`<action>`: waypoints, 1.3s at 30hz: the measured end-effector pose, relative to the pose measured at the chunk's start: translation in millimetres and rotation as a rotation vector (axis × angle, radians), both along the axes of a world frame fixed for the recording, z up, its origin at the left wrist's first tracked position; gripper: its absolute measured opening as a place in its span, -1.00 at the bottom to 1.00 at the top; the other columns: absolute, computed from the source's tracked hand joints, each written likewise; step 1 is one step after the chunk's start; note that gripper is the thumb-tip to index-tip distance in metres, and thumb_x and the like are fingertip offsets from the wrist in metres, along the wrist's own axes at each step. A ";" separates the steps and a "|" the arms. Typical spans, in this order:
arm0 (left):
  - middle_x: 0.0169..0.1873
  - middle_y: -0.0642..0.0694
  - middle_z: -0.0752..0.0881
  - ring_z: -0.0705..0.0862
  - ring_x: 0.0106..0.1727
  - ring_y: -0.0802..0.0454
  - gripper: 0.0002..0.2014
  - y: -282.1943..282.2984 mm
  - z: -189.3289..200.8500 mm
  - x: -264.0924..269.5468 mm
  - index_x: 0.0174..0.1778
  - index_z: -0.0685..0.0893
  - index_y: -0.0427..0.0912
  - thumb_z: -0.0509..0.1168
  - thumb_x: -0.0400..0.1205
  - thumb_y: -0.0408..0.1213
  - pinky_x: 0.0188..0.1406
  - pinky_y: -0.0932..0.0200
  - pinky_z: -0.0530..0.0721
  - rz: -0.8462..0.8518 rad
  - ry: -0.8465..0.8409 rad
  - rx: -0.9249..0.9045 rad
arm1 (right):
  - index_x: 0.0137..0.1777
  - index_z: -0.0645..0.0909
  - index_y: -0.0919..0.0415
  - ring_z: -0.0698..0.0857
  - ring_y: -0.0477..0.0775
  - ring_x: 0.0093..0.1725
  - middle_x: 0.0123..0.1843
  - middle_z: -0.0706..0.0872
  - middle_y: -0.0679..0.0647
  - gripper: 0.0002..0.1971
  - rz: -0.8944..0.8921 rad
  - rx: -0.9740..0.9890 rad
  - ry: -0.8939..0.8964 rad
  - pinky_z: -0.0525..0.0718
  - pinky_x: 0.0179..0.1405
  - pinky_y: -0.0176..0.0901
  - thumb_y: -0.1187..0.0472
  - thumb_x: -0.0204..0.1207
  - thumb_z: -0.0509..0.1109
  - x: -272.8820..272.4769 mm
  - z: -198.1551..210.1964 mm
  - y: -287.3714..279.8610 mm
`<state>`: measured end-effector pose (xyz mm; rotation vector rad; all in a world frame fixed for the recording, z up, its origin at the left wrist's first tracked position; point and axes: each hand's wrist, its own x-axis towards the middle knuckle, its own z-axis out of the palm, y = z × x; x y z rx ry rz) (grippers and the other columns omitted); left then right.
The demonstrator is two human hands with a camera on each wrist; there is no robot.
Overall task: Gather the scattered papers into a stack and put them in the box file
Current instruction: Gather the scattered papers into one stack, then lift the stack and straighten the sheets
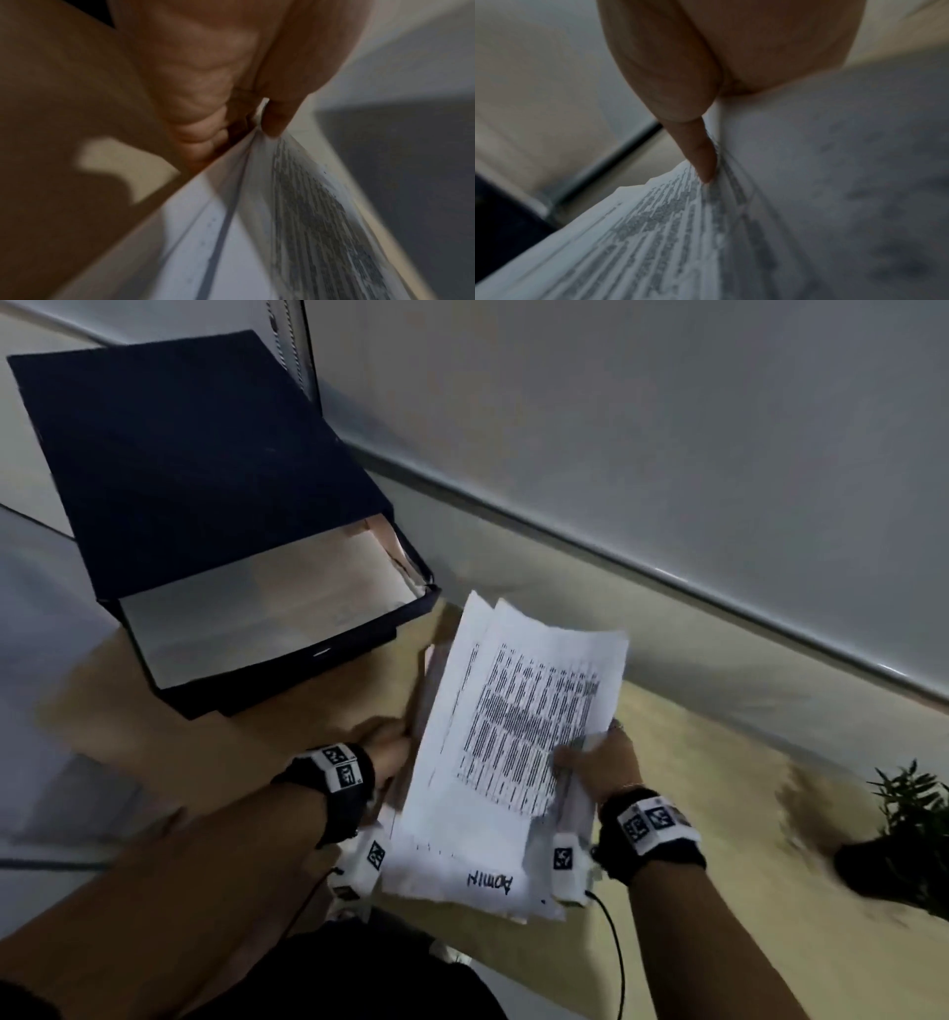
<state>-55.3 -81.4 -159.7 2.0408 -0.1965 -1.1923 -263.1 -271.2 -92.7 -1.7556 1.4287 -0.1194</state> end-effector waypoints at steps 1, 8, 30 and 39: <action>0.14 -0.37 0.69 0.72 -0.01 -0.30 -0.66 -2.2 12.0 -3.0 0.04 0.71 -0.39 0.17 0.68 -0.17 0.03 -0.02 0.67 0.045 0.027 -0.015 | 0.36 0.44 0.37 0.78 0.31 0.05 0.09 0.75 0.28 -0.37 0.028 -0.008 0.090 0.77 -0.10 -0.03 0.25 0.34 0.62 -2.6 -16.4 0.1; 0.35 -0.17 0.61 0.65 0.28 -0.23 -0.19 -24.5 24.8 -21.4 0.51 0.28 -0.21 0.01 0.53 0.37 0.35 0.00 0.59 -0.170 -0.152 0.208 | 0.30 0.41 0.19 0.58 0.36 0.32 0.40 0.53 0.23 -0.64 0.317 -0.196 0.326 0.54 0.18 0.04 0.11 0.54 0.30 8.0 -56.1 15.4; 0.01 -0.04 0.82 0.79 0.06 0.12 -0.62 -4.8 156.5 -4.2 0.15 0.72 -0.15 0.46 0.46 -0.08 0.13 0.15 0.73 0.004 -0.534 -0.630 | -0.02 0.77 0.46 0.83 0.04 -0.27 -0.23 0.88 0.04 -0.81 -0.100 -0.097 -0.899 0.79 -0.26 -0.12 0.49 0.37 0.59 0.9 112.7 9.8; 0.00 -0.16 0.79 0.79 -0.02 0.18 -0.43 -15.9 152.1 -23.7 0.21 0.56 -0.41 0.61 0.31 -0.48 0.05 0.33 0.71 0.150 -0.422 -0.746 | 0.21 0.64 0.59 0.87 0.13 -0.10 0.03 0.84 0.34 -0.46 -0.130 -0.086 -0.961 0.79 -0.07 -0.10 0.47 0.22 0.68 5.3 114.9 35.1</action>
